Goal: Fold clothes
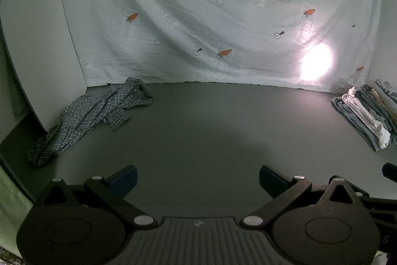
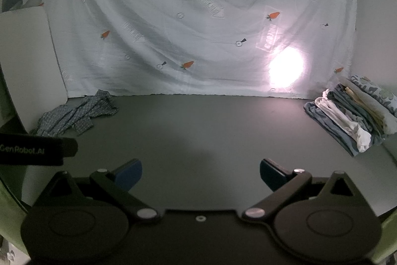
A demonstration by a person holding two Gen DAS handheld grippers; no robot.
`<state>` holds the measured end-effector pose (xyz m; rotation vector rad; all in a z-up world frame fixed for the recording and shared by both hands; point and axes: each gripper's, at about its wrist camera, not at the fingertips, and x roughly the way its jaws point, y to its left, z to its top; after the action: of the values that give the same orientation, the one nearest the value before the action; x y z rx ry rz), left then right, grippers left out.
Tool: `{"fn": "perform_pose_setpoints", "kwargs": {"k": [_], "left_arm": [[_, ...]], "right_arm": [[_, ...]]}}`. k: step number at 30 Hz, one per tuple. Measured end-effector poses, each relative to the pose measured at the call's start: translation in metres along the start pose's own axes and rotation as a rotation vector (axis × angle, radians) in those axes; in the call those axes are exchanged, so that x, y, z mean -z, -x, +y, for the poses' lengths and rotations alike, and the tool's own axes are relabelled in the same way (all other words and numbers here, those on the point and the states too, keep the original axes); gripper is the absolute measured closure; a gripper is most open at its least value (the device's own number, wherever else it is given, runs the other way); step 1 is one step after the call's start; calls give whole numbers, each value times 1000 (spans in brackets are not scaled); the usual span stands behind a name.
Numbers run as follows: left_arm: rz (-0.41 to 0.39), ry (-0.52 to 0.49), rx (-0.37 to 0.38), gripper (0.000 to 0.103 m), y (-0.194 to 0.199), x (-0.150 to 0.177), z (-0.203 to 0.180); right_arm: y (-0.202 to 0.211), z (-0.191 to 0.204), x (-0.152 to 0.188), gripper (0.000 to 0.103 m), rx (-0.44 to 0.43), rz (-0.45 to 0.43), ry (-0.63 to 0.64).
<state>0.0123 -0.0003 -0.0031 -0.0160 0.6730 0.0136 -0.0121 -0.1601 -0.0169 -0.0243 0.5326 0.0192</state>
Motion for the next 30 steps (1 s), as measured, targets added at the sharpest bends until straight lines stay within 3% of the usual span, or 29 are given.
{"fn": "perform_pose_setpoints", "kwargs": {"k": [25, 30], "left_arm": [[18, 31, -2, 0, -11, -4, 5], [5, 78, -31, 0, -21, -3, 5]], "right_arm": [[-12, -2, -3, 0, 22, 11, -19], [-30, -18, 3, 0, 27, 70, -65]]}}
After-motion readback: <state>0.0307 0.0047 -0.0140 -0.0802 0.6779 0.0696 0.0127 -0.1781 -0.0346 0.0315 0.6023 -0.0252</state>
